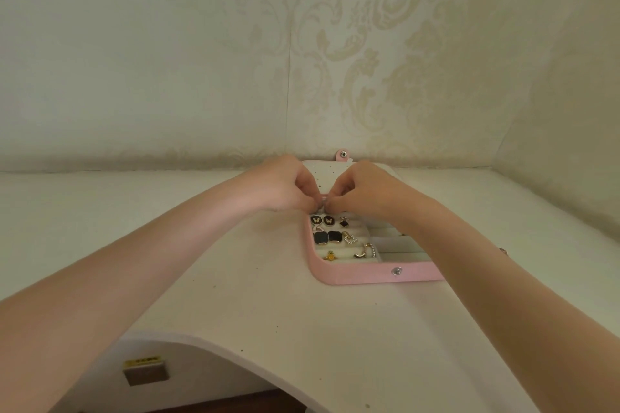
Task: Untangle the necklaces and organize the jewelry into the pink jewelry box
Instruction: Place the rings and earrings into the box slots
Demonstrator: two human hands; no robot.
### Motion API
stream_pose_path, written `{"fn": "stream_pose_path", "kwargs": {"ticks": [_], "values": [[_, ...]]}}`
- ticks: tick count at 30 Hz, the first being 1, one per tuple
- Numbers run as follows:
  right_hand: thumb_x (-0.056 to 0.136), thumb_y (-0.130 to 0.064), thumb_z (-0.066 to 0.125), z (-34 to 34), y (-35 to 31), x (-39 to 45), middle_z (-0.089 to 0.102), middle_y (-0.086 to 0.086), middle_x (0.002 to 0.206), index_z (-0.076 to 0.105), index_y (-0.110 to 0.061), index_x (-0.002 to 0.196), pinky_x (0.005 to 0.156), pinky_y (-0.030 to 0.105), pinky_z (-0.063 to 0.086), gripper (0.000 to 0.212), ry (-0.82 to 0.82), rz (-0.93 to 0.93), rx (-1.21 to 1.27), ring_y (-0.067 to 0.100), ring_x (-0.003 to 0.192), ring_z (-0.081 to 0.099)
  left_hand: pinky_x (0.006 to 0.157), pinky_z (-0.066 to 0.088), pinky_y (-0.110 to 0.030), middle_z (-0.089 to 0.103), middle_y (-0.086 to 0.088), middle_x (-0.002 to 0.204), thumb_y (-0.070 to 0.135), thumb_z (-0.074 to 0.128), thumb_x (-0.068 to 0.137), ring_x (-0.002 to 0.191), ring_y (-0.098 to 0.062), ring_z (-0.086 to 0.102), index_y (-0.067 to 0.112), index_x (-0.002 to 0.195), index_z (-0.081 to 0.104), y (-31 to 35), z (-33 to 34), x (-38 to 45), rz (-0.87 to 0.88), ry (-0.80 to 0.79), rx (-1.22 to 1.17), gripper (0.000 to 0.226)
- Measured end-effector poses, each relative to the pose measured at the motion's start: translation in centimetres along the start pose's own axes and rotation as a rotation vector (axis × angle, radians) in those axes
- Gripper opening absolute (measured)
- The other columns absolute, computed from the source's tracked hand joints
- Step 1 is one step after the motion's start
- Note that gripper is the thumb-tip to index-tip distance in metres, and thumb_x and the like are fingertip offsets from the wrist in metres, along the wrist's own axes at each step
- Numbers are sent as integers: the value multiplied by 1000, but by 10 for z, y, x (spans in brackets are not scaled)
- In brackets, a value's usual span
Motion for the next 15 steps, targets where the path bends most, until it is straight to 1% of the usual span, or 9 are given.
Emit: {"fn": "stream_pose_path", "kwargs": {"ticks": [3, 6, 8, 11, 13, 15], "values": [[81, -16, 68, 1, 1, 2, 47, -10, 61, 72, -8, 86, 44, 9, 33, 10, -6, 3, 0, 3, 59, 42, 53, 35, -17, 57, 4, 74, 12, 67, 81, 59, -7, 47, 23, 80, 68, 1, -1, -1, 11, 1, 27, 11], [83, -14, 66, -8, 5, -1, 43, -13, 66, 71, -4, 87, 52, 16, 33, 12, 17, 46, 97, 4, 58, 43, 61, 38, -23, 60, -1, 76, 12, 64, 83, 59, -8, 48, 24, 78, 69, 1, -7, -4, 11, 24, 14, 13], [84, -13, 66, -21, 10, -6, 49, -7, 65, 70, -7, 85, 51, 16, 34, 8, 48, 70, 147, 5, 56, 43, 61, 40, -22, 60, 2, 73, 11, 62, 84, 59, -6, 49, 24, 78, 69, 4, -12, -5, 21, 56, 7, 16], [86, -10, 61, -45, 23, -17, 58, 1, 73, 71, -6, 86, 53, 17, 38, 11, 85, 90, 180, 9, 58, 46, 63, 41, -20, 60, 8, 72, 9, 60, 84, 63, -3, 51, 28, 74, 67, 16, -14, -5, 54, 97, -37, 23], [87, -8, 59, -62, 38, -26, 61, 2, 75, 71, -6, 82, 56, 19, 41, 13, 121, 109, 196, 11, 62, 49, 67, 42, -22, 61, 8, 73, 9, 59, 85, 66, -5, 53, 31, 72, 67, 29, -8, -5, 89, 93, -55, 27], [87, -7, 59, -79, 56, -35, 63, 4, 77, 70, -6, 82, 57, 19, 43, 13, 167, 130, 156, 11, 65, 51, 69, 41, -22, 60, 8, 74, 8, 58, 85, 67, -6, 53, 31, 72, 67, 46, 4, -4, 136, 64, -48, 27]]}}
Point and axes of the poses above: each hand's wrist, its own x-axis towards the middle knuckle, its own z-axis out of the palm, y = z × x, the point moved 7 cm from there along x, towards the middle knuckle
